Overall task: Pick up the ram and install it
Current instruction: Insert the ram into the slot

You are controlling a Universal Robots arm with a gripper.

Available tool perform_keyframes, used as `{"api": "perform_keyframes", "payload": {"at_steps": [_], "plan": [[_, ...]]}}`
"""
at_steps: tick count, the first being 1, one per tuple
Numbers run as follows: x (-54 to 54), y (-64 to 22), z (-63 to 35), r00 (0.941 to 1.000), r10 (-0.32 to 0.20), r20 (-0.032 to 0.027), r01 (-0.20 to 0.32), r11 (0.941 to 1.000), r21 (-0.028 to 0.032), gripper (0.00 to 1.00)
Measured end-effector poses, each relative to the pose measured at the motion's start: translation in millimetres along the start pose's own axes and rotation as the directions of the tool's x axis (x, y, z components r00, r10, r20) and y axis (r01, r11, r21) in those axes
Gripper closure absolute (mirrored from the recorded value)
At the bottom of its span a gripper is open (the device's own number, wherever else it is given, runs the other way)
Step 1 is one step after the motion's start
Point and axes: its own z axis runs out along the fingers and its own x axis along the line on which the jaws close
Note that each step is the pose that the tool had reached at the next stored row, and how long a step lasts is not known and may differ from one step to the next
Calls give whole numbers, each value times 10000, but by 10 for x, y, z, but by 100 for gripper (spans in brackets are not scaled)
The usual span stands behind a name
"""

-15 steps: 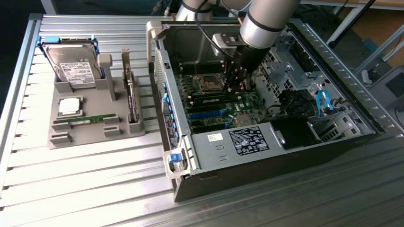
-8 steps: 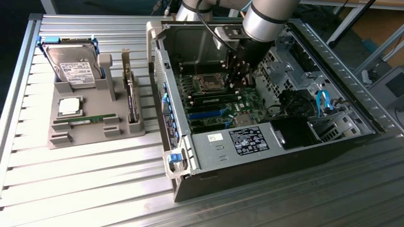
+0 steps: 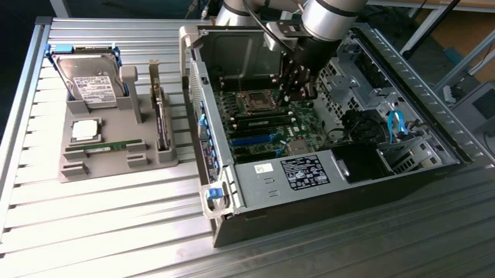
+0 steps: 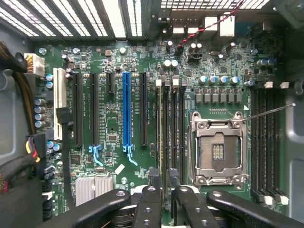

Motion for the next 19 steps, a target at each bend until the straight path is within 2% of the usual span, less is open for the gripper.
{"api": "perform_keyframes", "payload": {"at_steps": [19], "plan": [[-15, 19, -440, 10000, 0, 0, 0, 10000, 0, 81]]}}
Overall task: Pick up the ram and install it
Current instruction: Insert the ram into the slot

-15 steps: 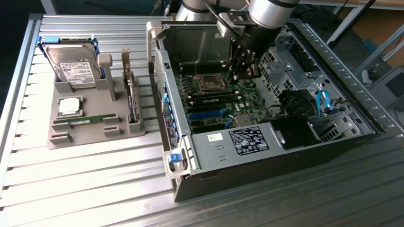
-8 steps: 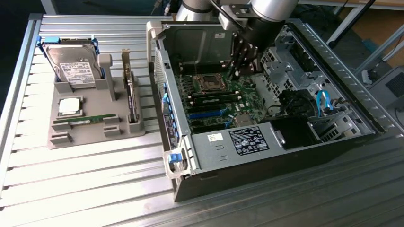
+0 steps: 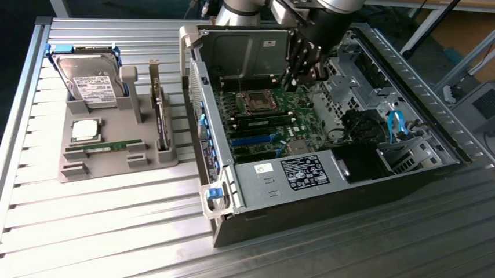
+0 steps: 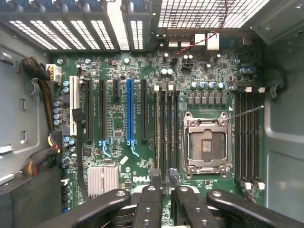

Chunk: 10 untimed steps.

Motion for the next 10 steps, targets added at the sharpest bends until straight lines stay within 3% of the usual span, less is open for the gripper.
{"api": "perform_keyframes", "payload": {"at_steps": [6, 10], "plan": [[-4, 6, -120, 10000, 0, 0, 0, 10000, 0, 81], [-4, 6, -128, 10000, 0, 1, 0, 10000, 0, 81]]}}
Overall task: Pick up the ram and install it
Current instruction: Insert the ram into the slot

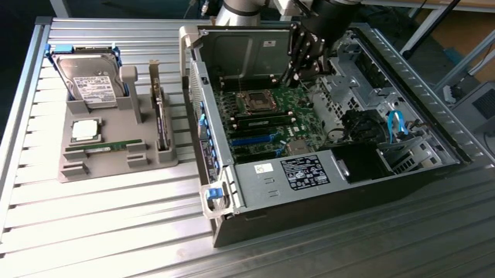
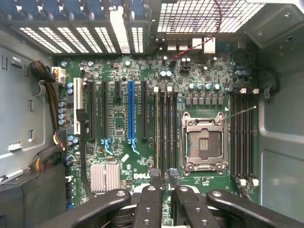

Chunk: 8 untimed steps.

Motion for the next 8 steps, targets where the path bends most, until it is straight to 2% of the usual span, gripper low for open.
{"api": "perform_keyframes", "payload": {"at_steps": [8], "plan": [[-2, 3, -61, 10000, 0, -1, 0, 10000, 0, 81]]}}
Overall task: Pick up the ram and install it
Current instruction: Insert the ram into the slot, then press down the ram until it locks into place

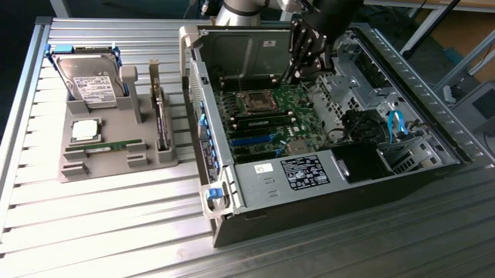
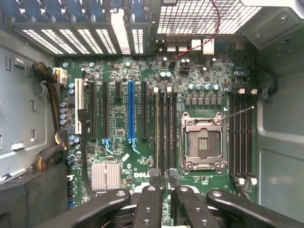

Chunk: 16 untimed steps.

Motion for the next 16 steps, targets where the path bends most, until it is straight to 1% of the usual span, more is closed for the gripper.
{"api": "perform_keyframes", "payload": {"at_steps": [14, 15, 16], "plan": [[0, 0, -1, 10000, 0, -1, 0, 10000, 0, 81], [0, 0, -1, 10000, 0, 0, 0, 10000, 0, 82], [0, 0, -1, 10000, 0, -1, 0, 10000, -1, 89]]}}
